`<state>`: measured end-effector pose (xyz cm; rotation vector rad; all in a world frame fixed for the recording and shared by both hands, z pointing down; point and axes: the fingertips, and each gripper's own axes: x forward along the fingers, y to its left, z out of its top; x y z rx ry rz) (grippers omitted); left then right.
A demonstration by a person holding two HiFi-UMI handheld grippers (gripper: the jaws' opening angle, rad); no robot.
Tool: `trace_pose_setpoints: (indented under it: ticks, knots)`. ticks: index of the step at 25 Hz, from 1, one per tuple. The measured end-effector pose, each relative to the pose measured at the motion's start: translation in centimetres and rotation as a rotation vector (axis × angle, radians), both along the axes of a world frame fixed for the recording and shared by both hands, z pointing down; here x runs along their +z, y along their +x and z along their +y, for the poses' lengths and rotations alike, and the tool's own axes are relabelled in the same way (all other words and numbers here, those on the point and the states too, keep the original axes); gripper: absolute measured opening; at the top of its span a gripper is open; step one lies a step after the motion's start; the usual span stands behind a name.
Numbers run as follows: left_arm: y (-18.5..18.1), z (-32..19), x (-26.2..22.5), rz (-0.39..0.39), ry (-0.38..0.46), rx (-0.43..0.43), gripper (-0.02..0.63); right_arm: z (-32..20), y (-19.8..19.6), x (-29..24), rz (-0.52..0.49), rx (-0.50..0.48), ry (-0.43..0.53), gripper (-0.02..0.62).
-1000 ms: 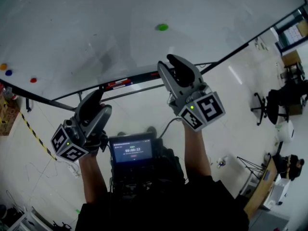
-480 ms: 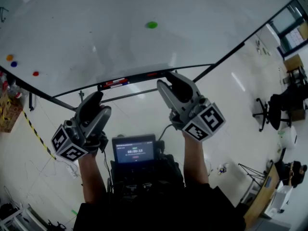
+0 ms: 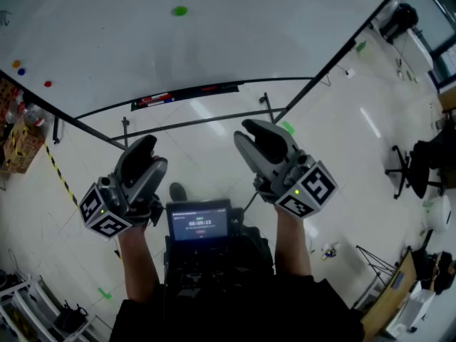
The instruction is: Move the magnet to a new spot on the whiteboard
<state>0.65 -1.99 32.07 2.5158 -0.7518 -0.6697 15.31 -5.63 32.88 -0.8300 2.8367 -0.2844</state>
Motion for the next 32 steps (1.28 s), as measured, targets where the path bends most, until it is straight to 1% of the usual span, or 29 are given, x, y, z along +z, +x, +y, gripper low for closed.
trace_pose_setpoints:
  ticks: [5, 9, 14, 19, 26, 32]
  knots:
    - [2.2, 3.9, 0.0, -0.048, -0.012, -0.053, 0.227, 3.2, 1.7, 0.2, -0.052, -0.061, -0.01, 0.13]
    - [1.9, 6.2, -1.4, -0.067, 0.011, -0.081, 0.225, 5.2, 1.2, -0.8, -0.083, -0.093, 0.011, 0.13]
    - [1.0, 8.0, -2.4, -0.064, 0.037, -0.077, 0.226, 7.0, 0.2, -1.8, -0.09, -0.094, 0.033, 0.13]
    - [-1.2, 8.7, -2.3, -0.037, 0.047, -0.048, 0.225, 8.1, -2.3, -2.0, -0.066, -0.08, 0.035, 0.125]
    - [-6.5, 10.5, -2.0, 0.017, 0.05, 0.0, 0.225, 11.6, -8.1, -2.4, -0.002, -0.076, 0.027, 0.121]
    - [-9.9, 11.5, -0.6, 0.07, 0.037, 0.054, 0.225, 14.1, -11.0, -1.3, 0.031, -0.028, -0.015, 0.114]
